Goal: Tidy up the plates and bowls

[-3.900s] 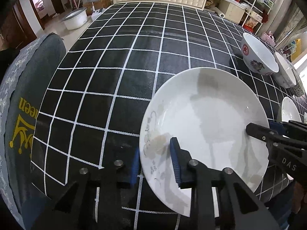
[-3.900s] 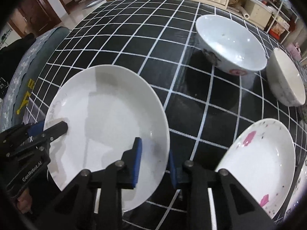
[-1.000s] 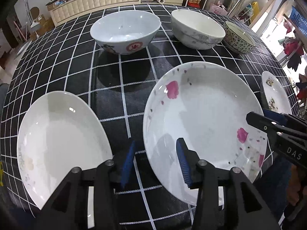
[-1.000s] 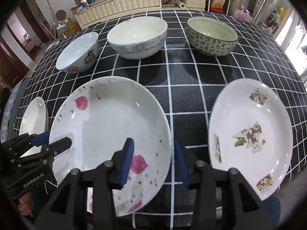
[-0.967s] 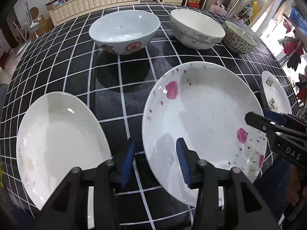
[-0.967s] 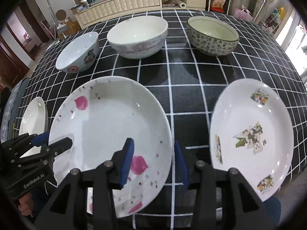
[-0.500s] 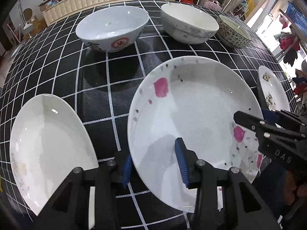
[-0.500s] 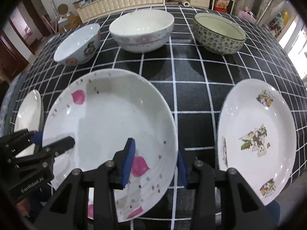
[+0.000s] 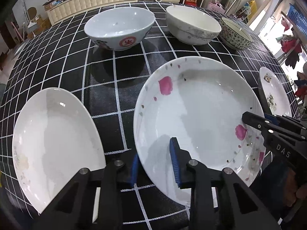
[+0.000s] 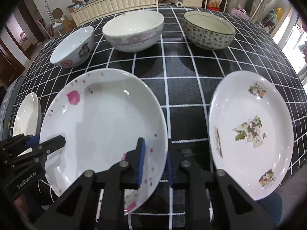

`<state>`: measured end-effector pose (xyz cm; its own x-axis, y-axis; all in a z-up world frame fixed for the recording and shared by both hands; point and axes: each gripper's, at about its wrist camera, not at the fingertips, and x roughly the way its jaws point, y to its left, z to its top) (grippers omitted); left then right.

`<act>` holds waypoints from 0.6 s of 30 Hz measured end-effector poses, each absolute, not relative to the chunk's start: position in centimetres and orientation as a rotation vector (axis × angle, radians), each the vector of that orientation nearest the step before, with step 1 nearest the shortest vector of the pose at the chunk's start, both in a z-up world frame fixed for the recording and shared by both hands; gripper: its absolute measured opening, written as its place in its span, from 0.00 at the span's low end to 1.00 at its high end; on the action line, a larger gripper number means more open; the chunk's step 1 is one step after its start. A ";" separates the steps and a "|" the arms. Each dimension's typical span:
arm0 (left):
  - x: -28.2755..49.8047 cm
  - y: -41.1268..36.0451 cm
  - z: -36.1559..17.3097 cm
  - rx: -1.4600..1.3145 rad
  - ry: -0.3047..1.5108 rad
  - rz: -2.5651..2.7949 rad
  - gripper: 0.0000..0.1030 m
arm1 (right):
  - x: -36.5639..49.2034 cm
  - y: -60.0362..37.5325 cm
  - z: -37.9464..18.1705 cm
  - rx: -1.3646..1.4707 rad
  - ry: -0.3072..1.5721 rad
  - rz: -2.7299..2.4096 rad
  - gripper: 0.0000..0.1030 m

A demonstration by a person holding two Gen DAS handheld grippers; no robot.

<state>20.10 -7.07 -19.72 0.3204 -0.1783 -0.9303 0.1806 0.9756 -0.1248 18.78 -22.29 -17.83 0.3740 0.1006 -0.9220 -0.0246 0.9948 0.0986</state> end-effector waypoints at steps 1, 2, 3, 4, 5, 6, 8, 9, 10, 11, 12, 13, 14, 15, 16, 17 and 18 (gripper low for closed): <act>20.0 -7.0 -19.7 -0.004 1.222 -0.235 0.25 | 18.8 -22.3 -17.6 0.073 1.179 0.080 0.21; 19.9 -6.9 -19.5 -0.007 1.219 -0.235 0.25 | 18.8 -22.3 -17.3 0.076 1.170 0.079 0.21; 19.8 -6.8 -19.4 -0.008 1.217 -0.236 0.25 | 18.9 -22.2 -17.1 0.076 1.165 0.078 0.21; 19.7 -6.7 -19.2 -0.010 1.212 -0.238 0.25 | 18.9 -22.3 -16.8 0.082 1.160 0.076 0.21; 19.6 -6.6 -18.9 -0.015 1.205 -0.240 0.25 | 18.8 -22.4 -16.6 0.091 1.156 0.077 0.21; 19.6 -6.6 -18.8 -0.016 1.199 -0.242 0.25 | 18.7 -22.4 -16.4 0.093 1.154 0.079 0.21; 19.4 -6.4 -18.3 -0.017 1.184 -0.243 0.25 | 18.9 -22.2 -15.9 0.089 1.146 0.082 0.21; 19.5 -6.4 -18.1 -0.020 1.183 -0.243 0.25 | 18.9 -22.1 -15.7 0.088 1.141 0.085 0.21; 19.5 -6.2 -17.9 -0.024 1.181 -0.242 0.25 | 18.9 -21.9 -15.4 0.087 1.132 0.089 0.21; 19.5 -6.1 -17.6 -0.023 1.174 -0.238 0.25 | 18.9 -21.8 -15.2 0.086 1.127 0.090 0.21; 19.5 -6.0 -17.3 -0.021 1.168 -0.234 0.25 | 18.8 -21.6 -14.9 0.085 1.118 0.091 0.21; 19.4 -5.8 -17.0 -0.019 1.158 -0.230 0.25 | 18.7 -21.4 -14.5 0.084 1.109 0.095 0.21; 19.3 -5.6 -16.5 -0.018 1.149 -0.226 0.25 | 18.7 -21.2 -14.2 0.082 1.101 0.099 0.21; 19.1 -5.4 -16.2 -0.019 1.141 -0.222 0.25 | 18.6 -21.0 -13.8 0.080 1.094 0.103 0.21; 19.1 -5.3 -15.9 -0.018 1.136 -0.219 0.25 | 18.6 -20.7 -13.6 0.077 1.089 0.107 0.21; 18.9 -5.0 -15.5 -0.015 1.127 -0.216 0.25 | 18.7 -20.5 -13.5 0.075 1.084 0.112 0.21; 18.7 -4.7 -15.1 -0.015 1.120 -0.211 0.25 | 18.7 -20.1 -13.2 0.072 1.077 0.120 0.21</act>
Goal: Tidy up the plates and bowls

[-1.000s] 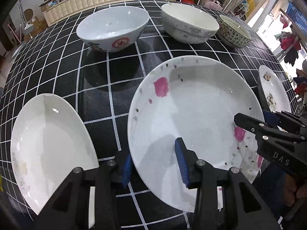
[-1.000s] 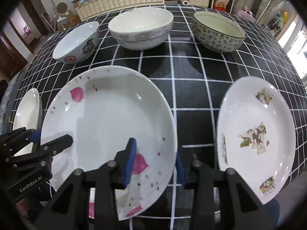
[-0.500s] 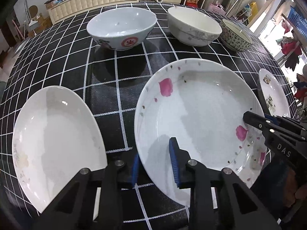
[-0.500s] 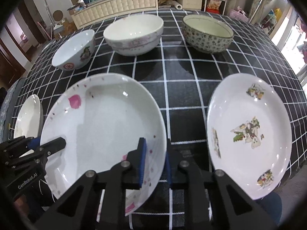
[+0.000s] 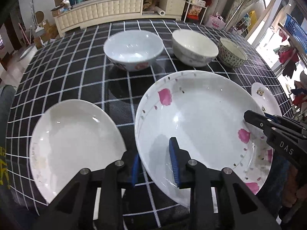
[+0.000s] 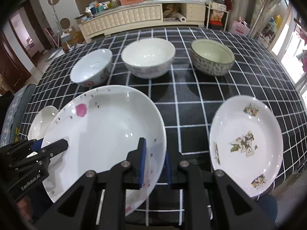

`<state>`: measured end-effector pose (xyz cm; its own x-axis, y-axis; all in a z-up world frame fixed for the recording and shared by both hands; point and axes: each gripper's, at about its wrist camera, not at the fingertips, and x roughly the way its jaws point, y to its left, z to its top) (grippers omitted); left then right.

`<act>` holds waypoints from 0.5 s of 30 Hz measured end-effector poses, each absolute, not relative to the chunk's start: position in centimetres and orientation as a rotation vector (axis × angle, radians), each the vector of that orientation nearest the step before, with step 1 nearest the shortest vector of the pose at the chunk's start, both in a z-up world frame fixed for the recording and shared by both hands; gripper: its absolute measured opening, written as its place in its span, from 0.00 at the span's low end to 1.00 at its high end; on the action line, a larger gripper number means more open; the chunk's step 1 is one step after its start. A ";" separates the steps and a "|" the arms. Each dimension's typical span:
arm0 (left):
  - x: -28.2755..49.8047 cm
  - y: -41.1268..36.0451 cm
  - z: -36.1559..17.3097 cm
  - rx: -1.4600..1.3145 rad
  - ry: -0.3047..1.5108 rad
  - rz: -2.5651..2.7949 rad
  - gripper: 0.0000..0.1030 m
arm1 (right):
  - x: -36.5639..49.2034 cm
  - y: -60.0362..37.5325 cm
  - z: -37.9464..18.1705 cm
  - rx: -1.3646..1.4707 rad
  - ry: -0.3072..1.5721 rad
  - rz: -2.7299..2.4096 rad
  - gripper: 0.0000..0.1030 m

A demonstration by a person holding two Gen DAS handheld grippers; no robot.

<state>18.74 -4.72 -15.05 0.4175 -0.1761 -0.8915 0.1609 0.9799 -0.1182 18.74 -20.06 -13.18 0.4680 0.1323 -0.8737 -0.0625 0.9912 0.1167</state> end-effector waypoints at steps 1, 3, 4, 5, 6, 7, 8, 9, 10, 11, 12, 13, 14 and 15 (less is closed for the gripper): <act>18.6 -4.4 -14.7 -0.016 1.114 -0.207 0.25 | 18.9 -19.9 -13.0 0.071 1.074 0.124 0.21; 18.4 -3.7 -14.2 -0.017 1.105 -0.195 0.25 | 19.0 -18.8 -12.6 0.064 1.065 0.141 0.21; 18.3 -3.1 -14.0 -0.020 1.102 -0.188 0.25 | 19.0 -18.3 -12.6 0.061 1.062 0.151 0.21; 18.1 -2.6 -13.9 -0.024 1.099 -0.180 0.25 | 19.0 -17.7 -12.5 0.055 1.060 0.162 0.21; 17.9 -2.0 -13.7 -0.028 1.098 -0.170 0.25 | 19.1 -17.2 -12.5 0.051 1.059 0.170 0.21; 17.7 -1.5 -13.6 -0.032 1.095 -0.159 0.25 | 19.1 -16.5 -12.5 0.046 1.058 0.184 0.21; 17.5 -0.9 -13.5 -0.036 1.093 -0.149 0.25 | 19.1 -15.9 -12.5 0.042 1.059 0.196 0.21; 17.3 -0.3 -13.4 -0.039 1.092 -0.138 0.25 | 19.1 -14.9 -12.6 0.035 1.060 0.213 0.21; 16.9 0.7 -13.3 -0.043 1.090 -0.118 0.25 | 19.1 -14.3 -12.6 0.030 1.060 0.223 0.21; 16.6 1.1 -13.2 -0.045 1.089 -0.105 0.25 | 19.0 -13.6 -12.7 0.026 1.061 0.235 0.21; 16.4 1.7 -13.2 -0.046 1.087 -0.093 0.25 | 19.0 -12.6 -12.8 0.020 1.063 0.251 0.21; 16.0 2.7 -13.2 -0.050 1.086 -0.076 0.25 | 19.0 -11.9 -12.9 0.016 1.065 0.265 0.21; 15.7 3.5 -13.2 -0.055 1.087 -0.063 0.25 | 19.0 -11.4 -13.0 0.014 1.067 0.273 0.21; 15.5 3.9 -13.2 -0.058 1.088 -0.054 0.25 | 19.0 -10.4 -13.2 0.007 1.071 0.288 0.21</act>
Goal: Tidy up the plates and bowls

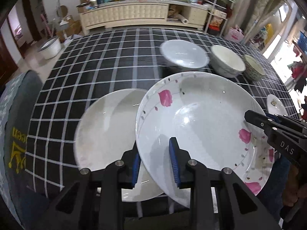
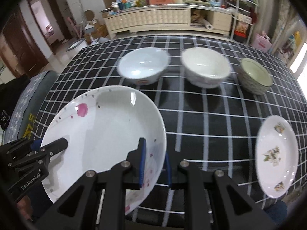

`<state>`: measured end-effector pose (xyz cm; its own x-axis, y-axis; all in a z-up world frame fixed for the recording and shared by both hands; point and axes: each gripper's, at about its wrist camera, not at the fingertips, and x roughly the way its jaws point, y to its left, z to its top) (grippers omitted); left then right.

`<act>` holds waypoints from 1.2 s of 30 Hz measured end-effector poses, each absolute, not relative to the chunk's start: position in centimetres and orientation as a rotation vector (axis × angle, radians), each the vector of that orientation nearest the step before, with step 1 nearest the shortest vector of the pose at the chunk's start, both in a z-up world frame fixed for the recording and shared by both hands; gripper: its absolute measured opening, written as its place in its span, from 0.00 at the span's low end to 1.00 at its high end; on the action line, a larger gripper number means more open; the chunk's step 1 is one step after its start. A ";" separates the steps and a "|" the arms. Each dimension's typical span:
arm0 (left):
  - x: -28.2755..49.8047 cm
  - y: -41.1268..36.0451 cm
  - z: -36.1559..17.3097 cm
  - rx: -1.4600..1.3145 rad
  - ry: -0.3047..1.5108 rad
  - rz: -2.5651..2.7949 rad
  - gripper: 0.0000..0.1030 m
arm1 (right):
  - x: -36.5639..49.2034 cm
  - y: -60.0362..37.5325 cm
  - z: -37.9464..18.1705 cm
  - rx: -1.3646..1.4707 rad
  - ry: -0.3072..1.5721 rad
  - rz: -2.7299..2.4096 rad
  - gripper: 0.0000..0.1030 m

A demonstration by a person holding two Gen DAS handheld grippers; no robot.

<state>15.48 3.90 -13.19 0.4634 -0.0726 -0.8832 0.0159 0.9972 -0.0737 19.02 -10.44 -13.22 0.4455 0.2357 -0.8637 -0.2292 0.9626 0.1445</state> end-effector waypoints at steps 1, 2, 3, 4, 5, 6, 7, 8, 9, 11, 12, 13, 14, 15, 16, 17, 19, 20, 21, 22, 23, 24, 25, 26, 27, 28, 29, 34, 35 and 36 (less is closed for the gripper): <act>15.1 4.9 -13.3 -0.064 1.091 -0.040 0.25 | 19.0 -9.7 -13.3 0.001 1.074 0.299 0.21; 14.7 5.8 -13.3 -0.071 1.094 -0.027 0.25 | 18.9 -9.0 -13.5 -0.004 1.077 0.309 0.21; 14.6 6.3 -13.4 -0.076 1.096 -0.019 0.25 | 18.9 -8.3 -13.6 -0.011 1.080 0.318 0.21; 14.3 7.2 -13.6 -0.086 1.100 -0.005 0.25 | 18.9 -7.8 -13.8 -0.016 1.082 0.325 0.21; 14.1 7.8 -13.7 -0.093 1.101 0.003 0.25 | 18.9 -7.3 -13.9 -0.021 1.085 0.331 0.21; 13.8 8.5 -13.9 -0.100 1.104 0.010 0.25 | 18.9 -6.8 -14.1 -0.027 1.091 0.337 0.21; 13.5 9.0 -14.1 -0.109 1.109 0.017 0.25 | 19.0 -6.1 -14.4 -0.032 1.097 0.347 0.21; 13.3 9.8 -14.3 -0.119 1.115 0.027 0.25 | 19.0 -5.7 -14.5 -0.035 1.100 0.351 0.21; 13.1 10.2 -14.4 -0.123 1.115 0.032 0.25 | 19.0 -5.2 -14.8 -0.044 1.108 0.358 0.21; 12.9 11.1 -14.8 -0.130 1.116 0.047 0.25 | 19.1 -4.4 -15.3 -0.059 1.120 0.364 0.21; 12.7 11.3 -15.0 -0.134 1.117 0.052 0.25 | 19.1 -4.1 -15.5 -0.064 1.125 0.365 0.21; 12.6 11.7 -15.2 -0.140 1.120 0.057 0.25 | 19.2 -3.7 -15.8 -0.070 1.132 0.365 0.21; 12.6 12.0 -15.4 -0.145 1.121 0.060 0.25 | 19.3 -3.5 -16.0 -0.073 1.136 0.365 0.21; 12.6 12.2 -15.5 -0.149 1.123 0.060 0.25 | 19.4 -3.3 -16.3 -0.078 1.143 0.364 0.21; 12.6 12.6 -15.7 -0.160 1.126 0.060 0.25 | 19.5 -3.1 -16.5 -0.084 1.149 0.362 0.21; 12.6 12.7 -15.8 -0.164 1.128 0.061 0.25 | 19.4 -3.0 -16.6 -0.086 1.153 0.361 0.21; 12.6 13.0 -16.0 -0.163 1.127 0.062 0.25 | 19.5 -2.5 -17.1 -0.095 1.164 0.362 0.21; 12.7 13.1 -16.2 -0.164 1.127 0.063 0.25 | 19.4 -2.3 -17.0 -0.097 1.164 0.363 0.21; 12.8 13.3 -16.4 -0.167 1.129 0.066 0.25 | 19.4 -2.1 -17.1 -0.103 1.166 0.363 0.21; 12.8 13.5 -16.5 -0.171 1.131 0.068 0.25 | 19.5 -1.9 -17.2 -0.109 1.169 0.362 0.21; 12.8 13.8 -16.5 -0.175 1.125 0.068 0.25 | 19.6 -1.8 -17.3 -0.113 1.170 0.361 0.21; 13.0 13.8 -16.5 -0.177 1.124 0.069 0.25 | 19.7 -1.6 -17.3 -0.114 1.173 0.359 0.21; 13.2 14.0 -16.5 -0.180 1.123 0.069 0.25 | 19.8 -1.5 -17.4 -0.120 1.172 0.353 0.21; 13.3 14.1 -16.5 -0.179 1.123 0.071 0.25 | 19.9 -1.4 -17.3 -0.126 1.171 0.349 0.21; 13.5 14.2 -16.6 -0.178 1.123 0.071 0.25 | 20.0 -1.3 -17.4 -0.133 1.168 0.345 0.21; 13.6 14.2 -16.6 -0.173 1.120 0.072 0.25 | 20.1 -1.3 -17.4 -0.137 1.168 0.342 0.21; 13.7 14.2 -16.6 -0.167 1.118 0.074 0.25 | 20.2 -1.3 -17.4 -0.140 1.168 0.341 0.21; 14.2 14.7 -17.1 -0.200 1.136 0.086 0.25 | 20.4 -0.9 -17.3 -0.167 1.178 0.330 0.21; 14.1 14.8 -17.1 -0.215 1.132 0.083 0.25 | 20.5 -1.0 -17.3 -0.161 1.177 0.329 0.21; 14.0 14.9 -17.1 -0.221 1.130 0.082 0.25 | 20.5 -1.0 -17.2 -0.156 1.178 0.327 0.21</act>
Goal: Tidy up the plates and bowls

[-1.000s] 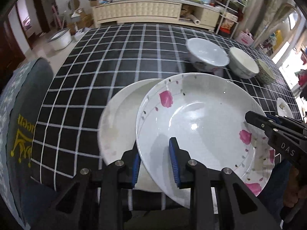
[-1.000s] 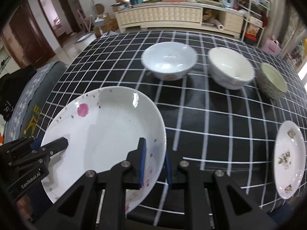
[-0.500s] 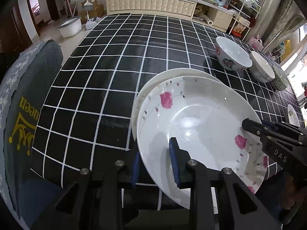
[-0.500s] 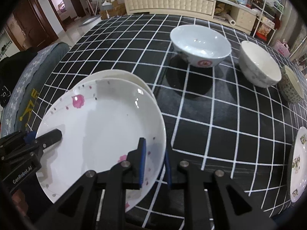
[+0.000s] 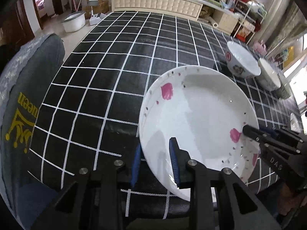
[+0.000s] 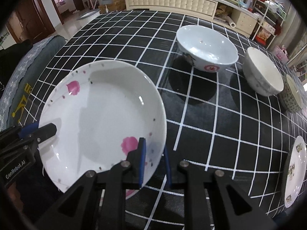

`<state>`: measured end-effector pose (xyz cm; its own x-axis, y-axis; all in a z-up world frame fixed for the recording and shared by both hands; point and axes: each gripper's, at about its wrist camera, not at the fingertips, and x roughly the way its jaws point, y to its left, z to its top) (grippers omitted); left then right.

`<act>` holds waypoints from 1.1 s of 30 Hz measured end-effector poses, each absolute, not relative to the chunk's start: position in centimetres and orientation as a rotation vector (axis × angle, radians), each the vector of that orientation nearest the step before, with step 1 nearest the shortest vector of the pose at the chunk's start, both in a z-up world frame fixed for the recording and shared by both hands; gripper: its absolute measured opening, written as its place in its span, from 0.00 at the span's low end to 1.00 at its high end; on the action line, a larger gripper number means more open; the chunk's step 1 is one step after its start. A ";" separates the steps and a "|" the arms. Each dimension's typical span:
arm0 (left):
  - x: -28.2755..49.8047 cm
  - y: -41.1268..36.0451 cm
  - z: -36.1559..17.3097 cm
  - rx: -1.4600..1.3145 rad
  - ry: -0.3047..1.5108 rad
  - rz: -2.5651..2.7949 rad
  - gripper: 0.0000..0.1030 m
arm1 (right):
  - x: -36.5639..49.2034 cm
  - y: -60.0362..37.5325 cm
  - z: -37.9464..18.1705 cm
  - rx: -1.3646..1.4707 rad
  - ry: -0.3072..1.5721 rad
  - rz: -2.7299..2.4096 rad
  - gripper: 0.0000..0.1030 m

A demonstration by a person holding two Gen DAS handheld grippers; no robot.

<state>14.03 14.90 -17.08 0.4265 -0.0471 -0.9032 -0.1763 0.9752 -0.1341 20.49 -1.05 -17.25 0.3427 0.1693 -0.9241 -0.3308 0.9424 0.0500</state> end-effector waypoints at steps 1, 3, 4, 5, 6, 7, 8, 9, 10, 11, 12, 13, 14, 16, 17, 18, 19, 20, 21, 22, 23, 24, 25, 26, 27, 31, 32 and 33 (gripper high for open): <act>14.0 14.9 -17.0 -0.220 1.127 0.079 0.25 | 20.5 -1.1 -17.2 -0.156 1.181 0.328 0.21; 13.8 14.8 -17.0 -0.223 1.123 0.079 0.25 | 20.5 -1.3 -17.1 -0.151 1.184 0.325 0.22; 13.7 14.8 -16.9 -0.225 1.122 0.079 0.25 | 20.4 -1.4 -17.1 -0.144 1.183 0.323 0.22; 13.5 14.9 -16.8 -0.228 1.118 0.081 0.25 | 20.4 -1.5 -17.0 -0.141 1.184 0.319 0.22; 13.4 14.9 -16.7 -0.230 1.115 0.083 0.25 | 20.3 -1.7 -16.9 -0.133 1.185 0.319 0.22; 13.3 14.9 -16.4 -0.230 1.105 0.087 0.25 | 20.3 -1.8 -16.8 -0.126 1.185 0.321 0.22; 13.1 14.9 -16.1 -0.229 1.096 0.092 0.28 | 20.2 -2.0 -16.6 -0.121 1.185 0.321 0.22; 13.0 15.0 -15.9 -0.229 1.091 0.096 0.29 | 20.1 -2.1 -16.4 -0.116 1.183 0.324 0.22; 12.9 14.9 -15.7 -0.228 1.087 0.105 0.29 | 19.9 -2.3 -16.0 -0.113 1.173 0.331 0.22; 12.8 14.8 -15.3 -0.227 1.083 0.107 0.29 | 19.7 -2.3 -15.6 -0.112 1.164 0.334 0.22; 12.7 14.7 -15.1 -0.225 1.081 0.107 0.29 | 19.5 -2.5 -15.2 -0.109 1.148 0.338 0.22; 12.6 14.5 -14.8 -0.221 1.077 0.110 0.29 | 19.2 -2.8 -14.7 -0.105 1.132 0.339 0.22; 12.5 14.2 -14.4 -0.212 1.071 0.108 0.29 | 18.9 -3.1 -14.2 -0.098 1.119 0.339 0.22; 12.2 13.5 -13.7 -0.193 1.059 0.105 0.34 | 18.6 -3.7 -13.4 -0.084 1.101 0.340 0.23; 12.2 13.2 -13.3 -0.186 1.052 0.101 0.36 | 18.5 -4.0 -13.1 -0.079 1.094 0.338 0.23; 12.1 12.7 -12.9 -0.179 1.042 0.096 0.36 | 18.3 -4.5 -12.6 -0.073 1.082 0.332 0.27; 12.0 12.2 -12.4 -0.169 1.034 0.088 0.36 | 18.2 -5.0 -12.2 -0.069 1.074 0.328 0.30; 11.9 11.6 -11.9 -0.157 1.026 0.081 0.36 | 18.2 -5.3 -12.0 -0.068 1.067 0.327 0.31; 11.9 11.0 -11.5 -0.148 1.021 0.076 0.36 | 18.0 -5.7 -11.5 -0.067 1.054 0.328 0.31; 11.9 10.2 -11.0 -0.137 1.011 0.065 0.36 | 17.7 -6.2 -11.0 -0.066 1.032 0.325 0.31; 11.9 9.6 -10.6 -0.130 1.006 0.055 0.36 | 17.5 -6.7 -10.6 -0.067 1.016 0.320 0.32; 11.9 9.1 -10.3 -0.125 1.003 0.047 0.37 | 17.4 -7.1 -10.2 -0.072 1.004 0.308 0.33; 12.0 8.5 -10.0 -0.119 0.998 0.037 0.41 | 17.2 -7.7 -9.7 -0.082 0.989 0.281 0.35; 12.0 7.7 -9.6 -0.112 0.990 0.030 0.45 | 17.0 -8.3 -9.3 -0.091 0.974 0.260 0.37; 12.0 7.2 -9.3 -0.106 0.982 0.027 0.46 | 16.8 -9.0 -8.9 -0.100 0.953 0.241 0.40; 12.1 4.6 -8.0 -0.091 0.953 -0.002 0.48 | 15.6 -11.4 -7.5 -0.124 0.873 0.216 0.48; 12.2 4.0 -7.8 -0.085 0.951 -0.009 0.48 | 15.5 -11.9 -7.3 -0.136 0.867 0.205 0.49; 12.2 3.2 -7.6 -0.077 0.949 -0.014 0.48 | 15.3 -12.6 -7.0 -0.143 0.863 0.183 0.49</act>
<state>12.19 3.24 -7.65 0.5826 -0.0459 -0.8115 -0.0215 0.9972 -0.0718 15.34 -12.62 -6.98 0.6361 0.1024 -0.7648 -0.2175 0.9748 -0.0504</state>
